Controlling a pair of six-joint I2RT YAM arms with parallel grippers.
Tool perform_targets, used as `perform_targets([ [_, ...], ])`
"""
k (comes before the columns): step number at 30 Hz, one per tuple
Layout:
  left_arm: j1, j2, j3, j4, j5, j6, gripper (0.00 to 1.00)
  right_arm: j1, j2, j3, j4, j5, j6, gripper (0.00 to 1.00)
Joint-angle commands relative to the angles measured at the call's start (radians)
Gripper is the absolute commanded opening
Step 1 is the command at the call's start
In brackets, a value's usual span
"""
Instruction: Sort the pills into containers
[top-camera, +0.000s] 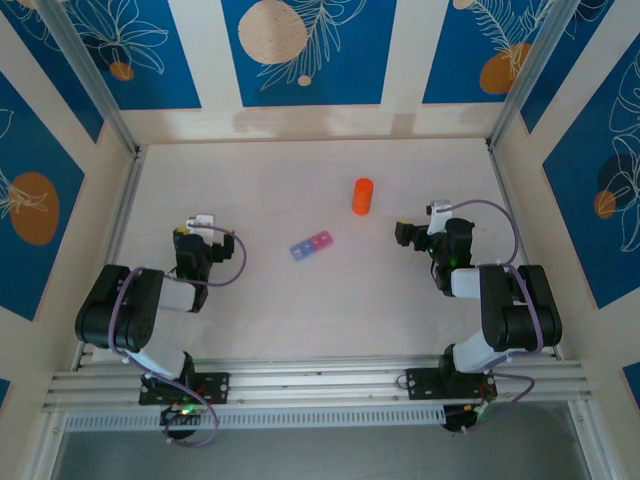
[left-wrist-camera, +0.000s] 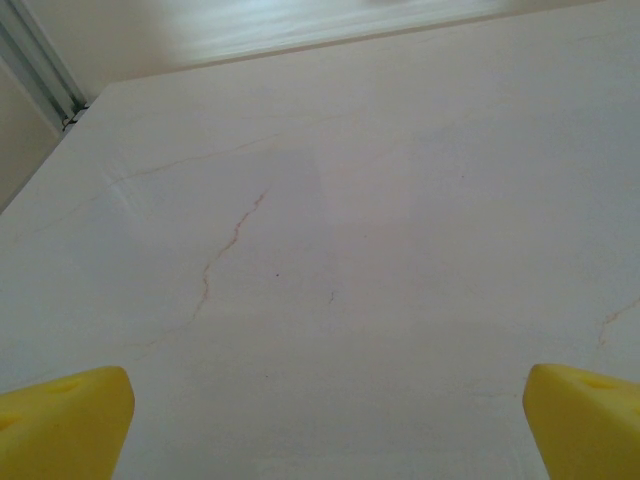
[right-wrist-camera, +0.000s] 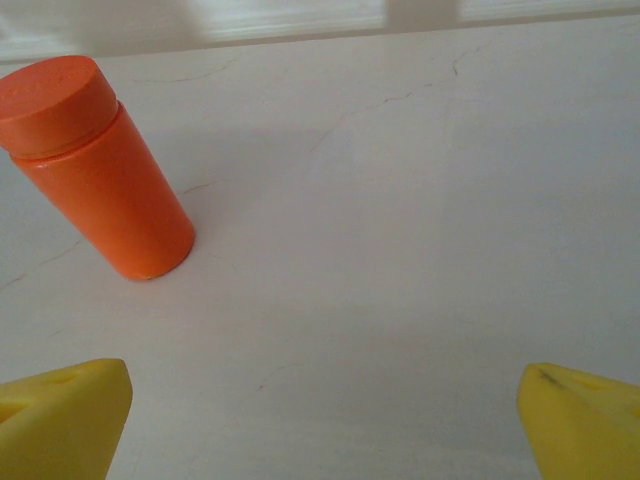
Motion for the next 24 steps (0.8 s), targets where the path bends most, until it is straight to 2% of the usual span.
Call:
perform_targets([
  [1,0.001,-0.007,0.007,0.023,-0.012,0.007,1.0,-0.003,0.0,0.005,-0.004,-0.013,0.005,0.99],
  [13,0.001,-0.006,0.011,0.016,-0.009,0.006,1.0,-0.003,0.0,0.006,-0.004,-0.013,0.006,0.99],
  [15,0.024,-0.006,0.031,-0.029,0.045,-0.009,1.0,-0.004,0.0,0.006,-0.004,-0.013,0.006,0.99],
  [16,0.054,-0.01,0.045,-0.063,0.107,-0.025,1.0,-0.003,0.0,0.006,-0.003,-0.013,0.006,0.99],
  [22,0.061,-0.008,0.044,-0.064,0.134,-0.016,1.0,-0.003,0.0,0.006,-0.004,-0.012,0.006,0.99],
  [24,0.062,-0.016,0.04,-0.061,0.215,0.008,1.0,-0.003,0.0,0.006,-0.004,-0.013,0.006,0.99],
])
